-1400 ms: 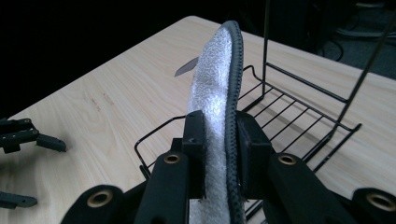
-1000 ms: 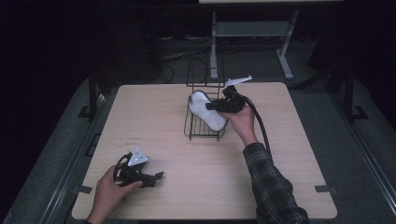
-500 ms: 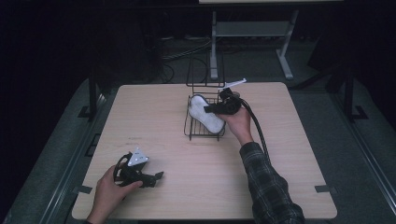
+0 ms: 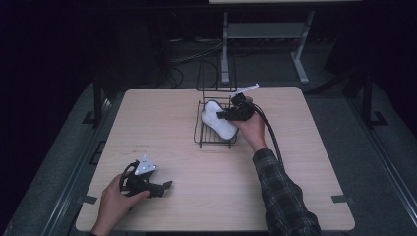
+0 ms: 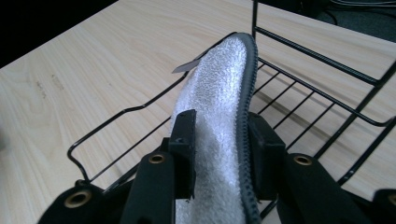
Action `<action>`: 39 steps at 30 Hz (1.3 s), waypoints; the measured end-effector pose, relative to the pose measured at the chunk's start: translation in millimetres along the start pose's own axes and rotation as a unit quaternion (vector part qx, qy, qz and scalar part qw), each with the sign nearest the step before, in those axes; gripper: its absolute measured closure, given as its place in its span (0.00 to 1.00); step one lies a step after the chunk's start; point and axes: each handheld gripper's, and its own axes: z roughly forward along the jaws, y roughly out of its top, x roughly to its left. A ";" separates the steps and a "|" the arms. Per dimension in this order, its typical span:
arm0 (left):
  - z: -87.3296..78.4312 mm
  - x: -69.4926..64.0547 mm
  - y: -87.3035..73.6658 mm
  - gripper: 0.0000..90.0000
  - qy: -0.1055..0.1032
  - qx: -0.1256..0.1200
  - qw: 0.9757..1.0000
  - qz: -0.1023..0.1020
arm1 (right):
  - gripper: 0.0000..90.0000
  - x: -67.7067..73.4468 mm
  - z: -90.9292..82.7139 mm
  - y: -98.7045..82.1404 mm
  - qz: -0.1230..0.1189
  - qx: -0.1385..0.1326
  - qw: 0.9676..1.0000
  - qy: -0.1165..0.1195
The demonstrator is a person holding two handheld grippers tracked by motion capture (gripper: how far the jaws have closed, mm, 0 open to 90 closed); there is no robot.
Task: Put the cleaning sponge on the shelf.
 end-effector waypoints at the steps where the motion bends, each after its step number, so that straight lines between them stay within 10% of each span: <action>1: 0.0 0.1 0.0 0.14 0.000 0.000 1.000 0.000 | 0.71 -2.4 0.4 -1.0 0.005 0.002 1.000 -0.002; 16: 0.1 -0.2 -0.1 0.14 0.000 0.000 1.000 -0.002 | 0.48 -7.2 -2.5 -3.7 -0.005 0.008 0.999 -0.045; 27: 0.0 -0.1 0.0 0.14 0.000 -0.001 1.000 -0.001 | 0.99 -10.6 -30.0 -13.9 -0.026 0.006 0.998 -0.053; 39: 0.1 -0.3 0.0 0.14 0.000 -0.001 1.000 -0.002 | 0.99 0.6 -23.5 -36.1 -0.054 0.047 0.997 -0.034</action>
